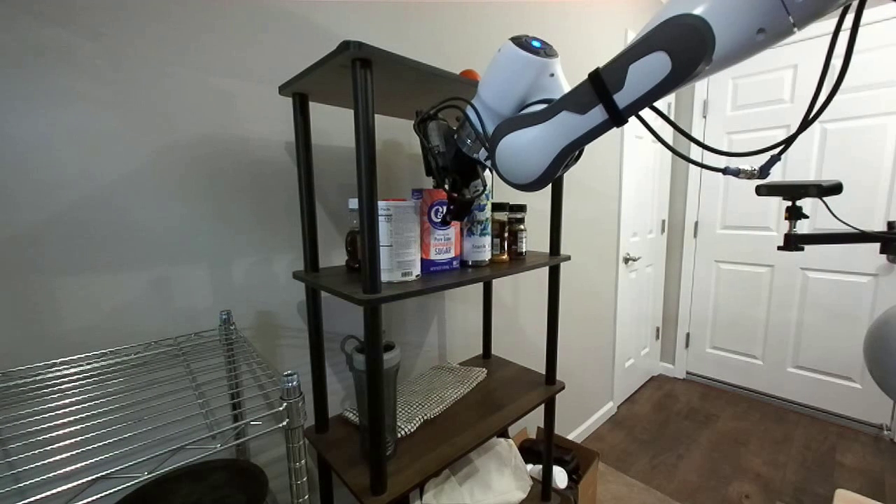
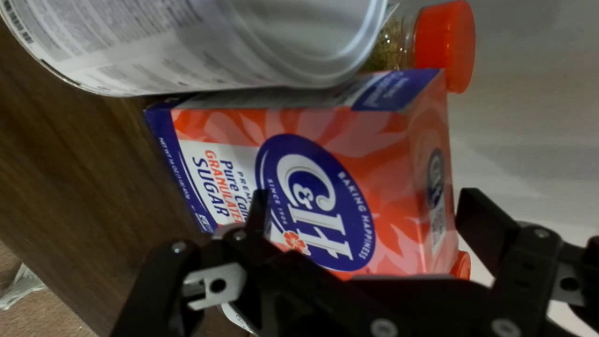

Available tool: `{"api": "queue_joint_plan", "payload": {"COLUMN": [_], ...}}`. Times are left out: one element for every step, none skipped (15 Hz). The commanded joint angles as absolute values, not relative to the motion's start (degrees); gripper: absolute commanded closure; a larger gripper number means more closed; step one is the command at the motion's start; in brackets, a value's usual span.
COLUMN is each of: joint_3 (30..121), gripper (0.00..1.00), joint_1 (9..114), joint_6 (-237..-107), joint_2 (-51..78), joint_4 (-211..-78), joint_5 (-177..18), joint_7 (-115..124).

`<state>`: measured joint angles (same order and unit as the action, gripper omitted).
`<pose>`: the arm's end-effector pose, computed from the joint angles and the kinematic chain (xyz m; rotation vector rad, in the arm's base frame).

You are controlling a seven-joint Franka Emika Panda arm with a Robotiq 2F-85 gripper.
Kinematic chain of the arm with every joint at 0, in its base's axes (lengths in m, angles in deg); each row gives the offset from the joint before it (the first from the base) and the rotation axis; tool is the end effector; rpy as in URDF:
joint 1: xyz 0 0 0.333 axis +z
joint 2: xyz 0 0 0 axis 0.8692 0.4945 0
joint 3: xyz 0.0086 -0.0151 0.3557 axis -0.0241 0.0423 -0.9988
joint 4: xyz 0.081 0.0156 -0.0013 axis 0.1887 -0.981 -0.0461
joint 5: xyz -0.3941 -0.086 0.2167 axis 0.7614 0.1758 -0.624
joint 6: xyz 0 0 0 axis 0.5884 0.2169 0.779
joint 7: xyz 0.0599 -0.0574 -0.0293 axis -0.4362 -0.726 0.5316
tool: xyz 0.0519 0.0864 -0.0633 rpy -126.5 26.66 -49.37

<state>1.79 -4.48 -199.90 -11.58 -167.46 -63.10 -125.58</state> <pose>0.6523 0.1023 0.5838 -1.3391 1.9368 -0.8096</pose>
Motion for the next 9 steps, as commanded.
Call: {"api": "queue_joint_plan", "payload": {"joint_3": [0.25, 0.43, 0.51, 0.9, 1.07, 1.36, 1.51, 1.73, 1.84], "gripper": [0.0, 0.0, 0.0, 0.0, 0.0, 0.0, 0.0, 0.0, 0.0], "joint_1": [-6.16, -6.08, -6.05, -5.8, -5.71, -5.6, -5.5, -5.27, -5.16], "joint_6": [-198.69, -198.56, -198.5, -198.53, -198.49, -198.6, -198.62, -198.63, -198.58], "joint_2": [-10.79, -11.04, -11.11, -11.3, -11.41, -11.55, -11.52, -11.48, -11.5], "joint_4": [-167.07, -167.32, -167.4, -167.71, -167.81, -168.04, -168.09, -168.27, -168.37], "joint_5": [-62.14, -62.34, -62.4, -62.69, -62.8, -63.01, -63.11, -63.26, -63.29], "joint_7": [-126.76, -126.58, -126.53, -126.35, -126.3, -126.27, -126.19, -125.96, -125.83]}}
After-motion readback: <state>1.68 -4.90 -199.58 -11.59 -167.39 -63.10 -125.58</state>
